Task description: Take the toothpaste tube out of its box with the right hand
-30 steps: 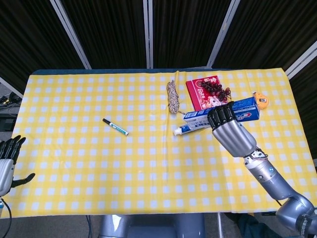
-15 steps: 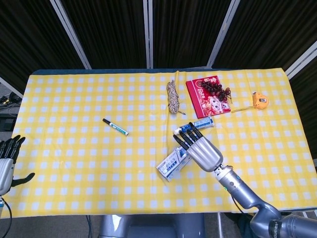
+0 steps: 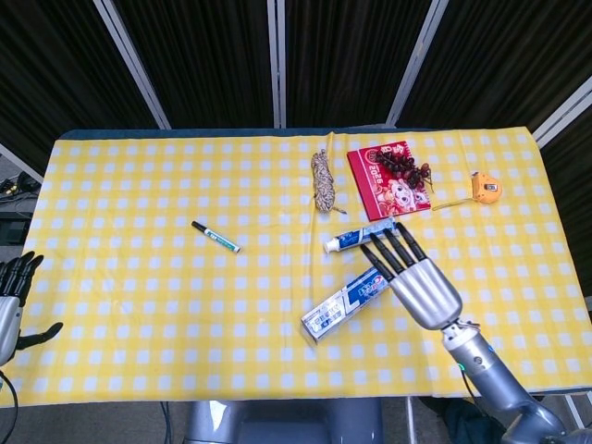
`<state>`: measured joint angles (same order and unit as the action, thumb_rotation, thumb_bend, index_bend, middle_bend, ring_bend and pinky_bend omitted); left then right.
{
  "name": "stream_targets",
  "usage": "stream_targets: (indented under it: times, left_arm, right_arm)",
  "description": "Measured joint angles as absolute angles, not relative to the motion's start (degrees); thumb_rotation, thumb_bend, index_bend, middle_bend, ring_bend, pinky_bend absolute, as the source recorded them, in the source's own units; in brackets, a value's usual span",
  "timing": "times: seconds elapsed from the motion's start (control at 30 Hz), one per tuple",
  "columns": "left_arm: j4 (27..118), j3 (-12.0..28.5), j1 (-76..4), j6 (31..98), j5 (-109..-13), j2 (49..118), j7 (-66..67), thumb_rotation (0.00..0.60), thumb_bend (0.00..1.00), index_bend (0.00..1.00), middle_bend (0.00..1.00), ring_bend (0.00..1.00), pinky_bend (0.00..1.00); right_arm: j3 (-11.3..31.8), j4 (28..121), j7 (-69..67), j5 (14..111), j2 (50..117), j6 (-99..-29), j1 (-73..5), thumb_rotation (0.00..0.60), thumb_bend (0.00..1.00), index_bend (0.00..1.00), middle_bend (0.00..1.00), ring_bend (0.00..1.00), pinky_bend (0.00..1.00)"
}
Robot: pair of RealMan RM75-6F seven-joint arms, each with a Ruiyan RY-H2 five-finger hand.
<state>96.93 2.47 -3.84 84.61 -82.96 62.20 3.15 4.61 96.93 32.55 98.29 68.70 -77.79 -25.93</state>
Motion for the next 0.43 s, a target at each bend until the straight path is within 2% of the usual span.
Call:
stream_targets:
  times: [0.2,0.43]
  left_arm:
    - [96.9,2.5,-3.5,85.8,-83.8,62.2,2.7,0.6,0.0,0.0,0.0,0.0,0.0]
    - [96.8,2.7,-3.1,86.8,-83.9,62.3,2.7,0.6,0.0,0.0,0.0,0.0,0.0]
  right_arm:
    - [2.5,90.3,21.6,98.8,66.9,-86.5,-19.8,0.6,0.0,0.04,0.06,0.03,0.0]
    - [1.4,81.7,10.3,95.4,69.0,-91.1,-14.3,0.6,0.0,0.04,0.06,0.03,0.0]
